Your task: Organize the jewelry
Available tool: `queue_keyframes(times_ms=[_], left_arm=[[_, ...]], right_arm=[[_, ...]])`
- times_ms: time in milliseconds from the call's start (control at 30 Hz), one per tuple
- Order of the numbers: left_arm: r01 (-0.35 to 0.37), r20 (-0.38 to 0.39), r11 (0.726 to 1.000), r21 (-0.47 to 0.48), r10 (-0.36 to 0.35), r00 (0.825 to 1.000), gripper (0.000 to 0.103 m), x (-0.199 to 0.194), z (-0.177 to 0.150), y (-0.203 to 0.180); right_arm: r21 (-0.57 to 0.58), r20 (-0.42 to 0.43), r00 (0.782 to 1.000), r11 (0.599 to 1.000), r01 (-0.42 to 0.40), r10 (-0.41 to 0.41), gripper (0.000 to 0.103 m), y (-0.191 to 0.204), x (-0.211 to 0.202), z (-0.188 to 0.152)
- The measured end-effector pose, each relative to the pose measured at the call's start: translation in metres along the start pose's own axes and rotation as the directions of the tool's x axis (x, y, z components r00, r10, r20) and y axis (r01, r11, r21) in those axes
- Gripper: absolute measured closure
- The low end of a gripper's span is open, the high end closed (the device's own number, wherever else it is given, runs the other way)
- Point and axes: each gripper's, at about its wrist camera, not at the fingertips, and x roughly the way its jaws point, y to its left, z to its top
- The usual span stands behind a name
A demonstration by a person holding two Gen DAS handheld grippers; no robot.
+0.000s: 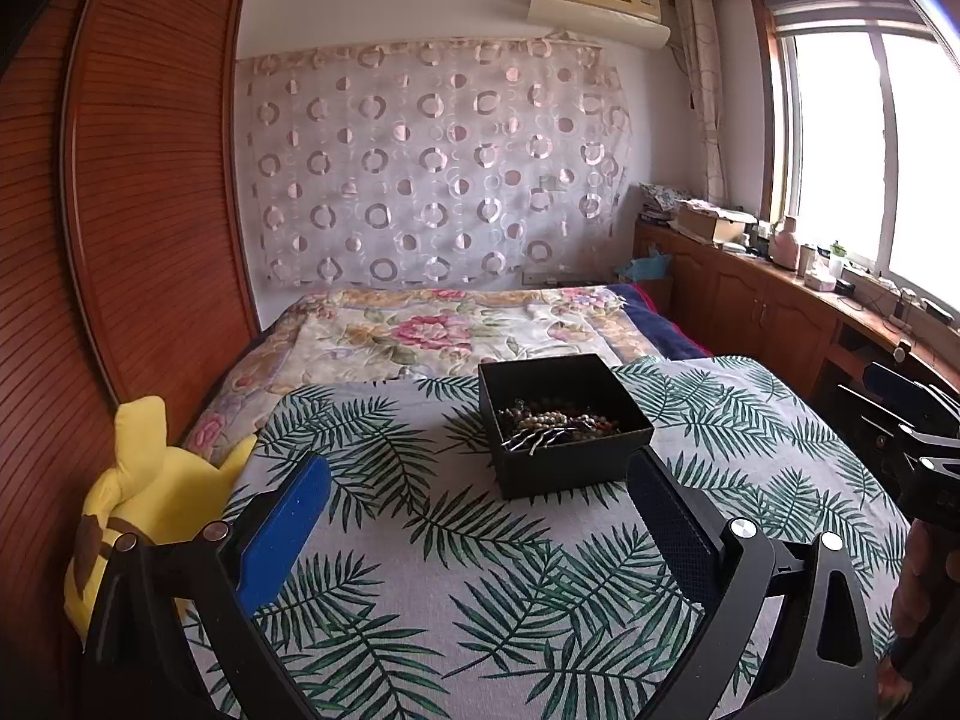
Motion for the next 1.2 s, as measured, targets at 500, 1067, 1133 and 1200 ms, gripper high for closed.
queue_keyframes(times_ms=[500,1067,1133,1200], left_arm=[[0.005,0.006,1.000,-0.002,-0.005,1.000,0.008,-0.0032,0.0022,-0.0032],[0.007,0.016,1.000,-0.003,-0.007,1.000,0.008,-0.0085,0.0071,-0.0070],[0.007,0.015,1.000,-0.004,-0.007,1.000,0.008,-0.0084,0.0069,-0.0068],[0.008,0.017,1.000,-0.005,-0.008,1.000,0.008,-0.0084,0.0068,-0.0065]], right_arm=[[0.000,0.001,1.000,1.000,0.004,-0.004,0.002,-0.0029,-0.0006,-0.0025],[0.002,0.000,1.000,1.000,0.000,0.000,0.002,-0.0059,-0.0012,-0.0039],[0.001,0.000,1.000,1.000,0.002,-0.002,0.002,-0.0046,-0.0006,-0.0033],[0.002,0.001,1.000,1.000,0.001,-0.001,0.002,-0.0048,-0.0008,-0.0033]])
